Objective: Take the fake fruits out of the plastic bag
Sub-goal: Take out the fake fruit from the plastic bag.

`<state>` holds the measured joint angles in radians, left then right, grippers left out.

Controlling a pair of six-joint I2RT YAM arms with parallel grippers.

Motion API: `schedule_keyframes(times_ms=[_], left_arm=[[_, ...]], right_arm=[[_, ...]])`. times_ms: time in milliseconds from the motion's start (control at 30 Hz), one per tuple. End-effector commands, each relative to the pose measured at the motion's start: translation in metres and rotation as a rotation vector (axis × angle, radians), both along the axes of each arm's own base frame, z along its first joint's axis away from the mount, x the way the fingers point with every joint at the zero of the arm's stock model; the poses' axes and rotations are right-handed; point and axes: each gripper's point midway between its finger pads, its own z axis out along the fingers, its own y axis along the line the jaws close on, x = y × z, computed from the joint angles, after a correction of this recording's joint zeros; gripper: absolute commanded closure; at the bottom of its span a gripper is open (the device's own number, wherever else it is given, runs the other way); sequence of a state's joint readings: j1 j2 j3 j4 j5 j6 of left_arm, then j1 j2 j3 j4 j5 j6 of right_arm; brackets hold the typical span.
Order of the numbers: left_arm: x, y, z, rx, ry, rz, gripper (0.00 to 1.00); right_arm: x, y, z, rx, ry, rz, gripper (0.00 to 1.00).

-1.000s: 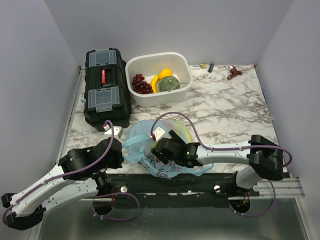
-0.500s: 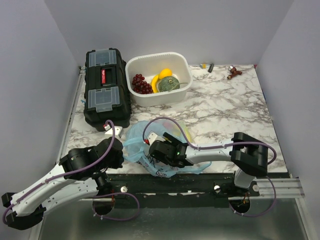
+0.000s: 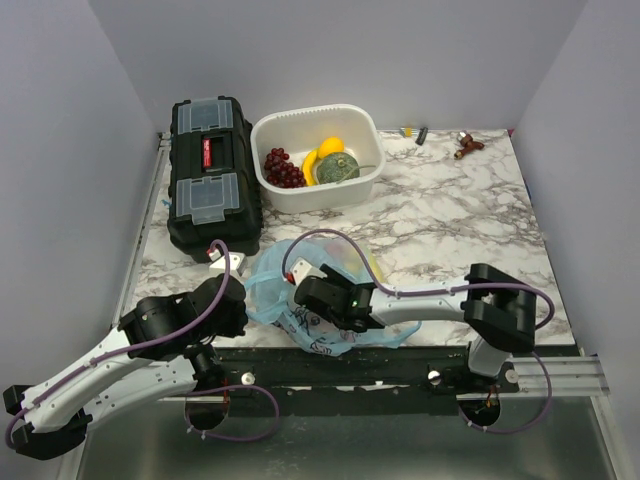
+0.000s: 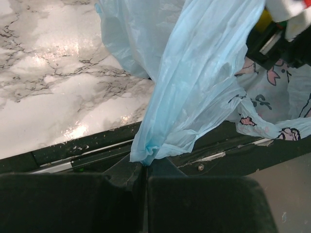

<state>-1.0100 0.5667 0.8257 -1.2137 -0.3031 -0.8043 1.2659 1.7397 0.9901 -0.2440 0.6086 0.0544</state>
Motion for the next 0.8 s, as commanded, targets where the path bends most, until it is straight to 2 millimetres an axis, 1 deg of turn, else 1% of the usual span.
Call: schedule_keyframes(times_ms=[0, 100, 167, 233, 367, 533, 667, 767], left_arm=[[-0.001, 0.000, -0.002, 0.009, 0.001, -0.013, 1.00], [-0.001, 0.000, -0.003, 0.011, 0.005, -0.014, 1.00], [-0.001, 0.000, -0.003, 0.012, 0.005, -0.015, 1.00], [-0.001, 0.000, -0.003, 0.012, 0.006, -0.015, 1.00], [-0.001, 0.000, -0.003, 0.012, 0.004, -0.014, 1.00], [-0.001, 0.000, -0.003, 0.013, 0.005, -0.014, 1.00], [-0.001, 0.000, -0.003, 0.013, 0.005, -0.016, 1.00], [-0.001, 0.000, -0.002, 0.009, 0.002, -0.014, 1.00]], right_arm=[[-0.005, 0.020, 0.038, 0.174, 0.015, 0.016, 0.61], [-0.009, 0.022, 0.054, 0.254, 0.019, 0.018, 0.69], [-0.014, 0.025, 0.066, 0.319, 0.036, 0.029, 0.77], [-0.020, 0.030, 0.080, 0.396, 0.059, 0.045, 0.82], [-0.031, 0.037, 0.105, 0.549, 0.091, 0.069, 0.90], [-0.039, 0.040, 0.139, 0.697, 0.099, 0.086, 0.99], [-0.039, 0.037, 0.172, 0.791, 0.074, 0.084, 0.99], [-0.035, 0.032, 0.194, 0.851, 0.031, 0.069, 0.99]])
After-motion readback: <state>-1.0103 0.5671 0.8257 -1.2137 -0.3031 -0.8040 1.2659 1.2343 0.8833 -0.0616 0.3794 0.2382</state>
